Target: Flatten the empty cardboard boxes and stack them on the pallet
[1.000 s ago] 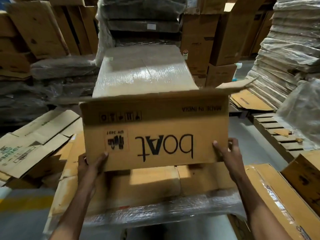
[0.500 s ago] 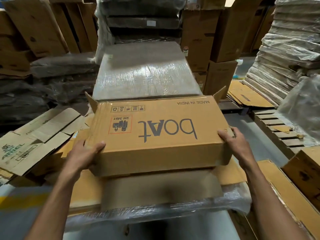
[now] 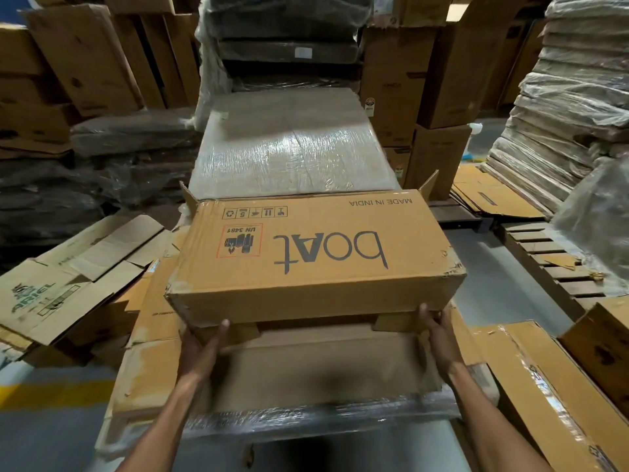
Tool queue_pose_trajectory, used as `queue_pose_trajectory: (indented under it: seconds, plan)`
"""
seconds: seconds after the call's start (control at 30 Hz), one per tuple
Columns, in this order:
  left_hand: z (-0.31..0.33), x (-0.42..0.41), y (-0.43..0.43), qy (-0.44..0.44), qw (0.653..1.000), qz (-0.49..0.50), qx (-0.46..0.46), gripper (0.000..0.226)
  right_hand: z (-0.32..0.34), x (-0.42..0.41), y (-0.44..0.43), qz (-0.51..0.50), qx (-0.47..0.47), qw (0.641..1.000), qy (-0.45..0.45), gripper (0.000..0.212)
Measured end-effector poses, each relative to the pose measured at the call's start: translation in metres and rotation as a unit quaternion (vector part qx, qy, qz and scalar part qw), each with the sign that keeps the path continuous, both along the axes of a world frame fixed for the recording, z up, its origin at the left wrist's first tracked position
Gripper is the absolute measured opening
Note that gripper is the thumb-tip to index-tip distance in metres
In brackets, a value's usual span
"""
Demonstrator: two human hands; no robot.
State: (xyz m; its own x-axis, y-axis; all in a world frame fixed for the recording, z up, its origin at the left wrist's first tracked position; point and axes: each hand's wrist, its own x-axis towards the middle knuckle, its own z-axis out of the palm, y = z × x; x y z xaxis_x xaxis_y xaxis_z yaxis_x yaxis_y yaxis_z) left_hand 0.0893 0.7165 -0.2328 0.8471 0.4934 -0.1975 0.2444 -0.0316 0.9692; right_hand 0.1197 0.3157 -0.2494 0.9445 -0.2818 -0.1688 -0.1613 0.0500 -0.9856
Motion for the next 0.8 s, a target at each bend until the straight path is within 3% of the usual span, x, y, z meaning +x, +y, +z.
queue_pose_trajectory:
  seconds: [0.07, 0.23, 0.37, 0.53, 0.63, 0.8]
  plan:
    - [0.010, 0.010, 0.001, -0.011, 1.000, 0.015, 0.021, 0.050, 0.012, 0.007, 0.000, -0.025, -0.013, 0.999, -0.020, 0.121]
    - [0.053, 0.032, 0.010, -0.033, 0.993, 0.060, 0.092, 0.080, 0.059, 0.034, -0.008, -0.040, -0.076, 0.996, -0.036, 0.075]
    - [0.104, 0.052, 0.012, -0.012, 0.980, 0.069, 0.188, 0.093, 0.105, 0.051, -0.019, -0.018, -0.149, 0.987, -0.059, 0.090]
    - [0.152, 0.070, 0.021, 0.045, 0.954, 0.034, 0.294, 0.113, 0.155, 0.073, -0.030, -0.028, -0.257, 0.964, -0.059, 0.053]
    - [0.152, 0.073, 0.024, 0.081, 0.952, -0.008, 0.297, 0.120, 0.163, 0.077, -0.033, -0.016, -0.281, 0.960, -0.015, 0.057]
    - [0.105, 0.063, 0.005, 0.119, 0.934, -0.053, 0.334, 0.136, 0.118, 0.071, -0.028, -0.016, -0.291, 0.955, 0.063, 0.061]
